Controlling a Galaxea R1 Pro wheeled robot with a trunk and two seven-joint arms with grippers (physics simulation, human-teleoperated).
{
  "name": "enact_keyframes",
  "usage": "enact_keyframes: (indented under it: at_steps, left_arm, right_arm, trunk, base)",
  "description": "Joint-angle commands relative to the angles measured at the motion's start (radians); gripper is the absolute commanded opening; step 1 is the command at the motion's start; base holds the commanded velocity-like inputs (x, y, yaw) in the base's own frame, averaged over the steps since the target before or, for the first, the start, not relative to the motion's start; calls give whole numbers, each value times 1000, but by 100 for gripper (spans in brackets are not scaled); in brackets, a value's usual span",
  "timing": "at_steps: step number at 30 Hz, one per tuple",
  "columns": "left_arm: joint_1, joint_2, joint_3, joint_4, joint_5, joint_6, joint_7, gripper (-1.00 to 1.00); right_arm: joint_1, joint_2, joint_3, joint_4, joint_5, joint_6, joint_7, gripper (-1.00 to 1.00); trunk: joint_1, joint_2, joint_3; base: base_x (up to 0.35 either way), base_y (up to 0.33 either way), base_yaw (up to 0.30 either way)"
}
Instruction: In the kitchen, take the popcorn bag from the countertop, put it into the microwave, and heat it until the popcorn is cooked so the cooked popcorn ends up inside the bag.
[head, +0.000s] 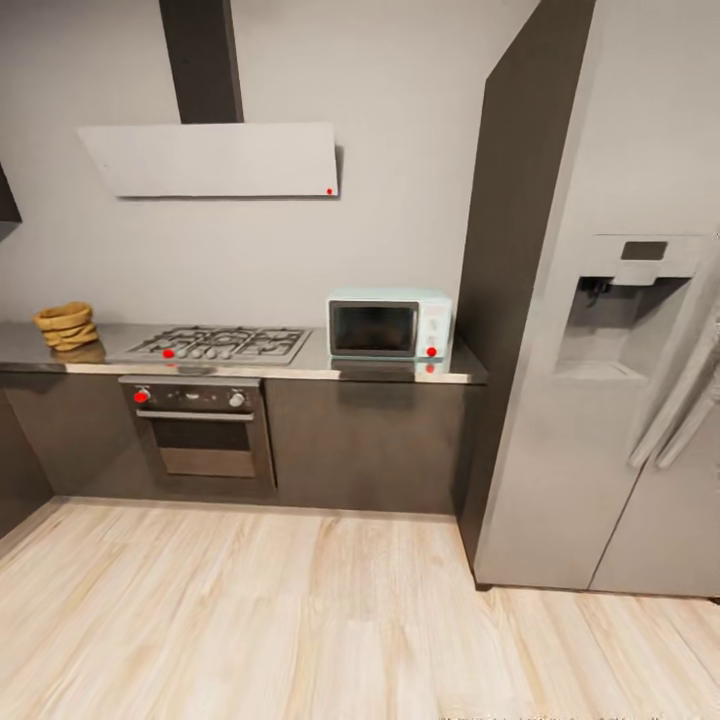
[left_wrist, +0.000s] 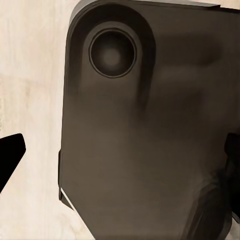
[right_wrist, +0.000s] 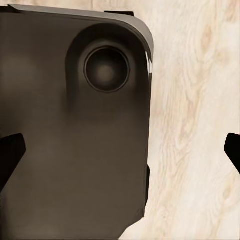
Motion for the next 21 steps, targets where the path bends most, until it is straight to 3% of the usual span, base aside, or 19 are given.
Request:
enact_keyframes:
  at_steps: [1,12,21]
  left_arm:
    - [1,0,0,-2,9,0,0,100]
    - [1,0,0,-2,7,-1,0,100]
    - [1,0,0,-2,9,0,0,100]
  right_arm:
    - [0,0,1,1,1,-3,-1,100]
    - [0,-1,1,1,1,-3,-1,100]
    - [-1,-1,1,0,1,1,-1,100]
  trunk:
    - [0,0,-1]
    - [0,0,-1]
    - [0,0,-1]
  base:
    - [0,0,-147]
    - [0,0,-135]
    - [93,81,-15]
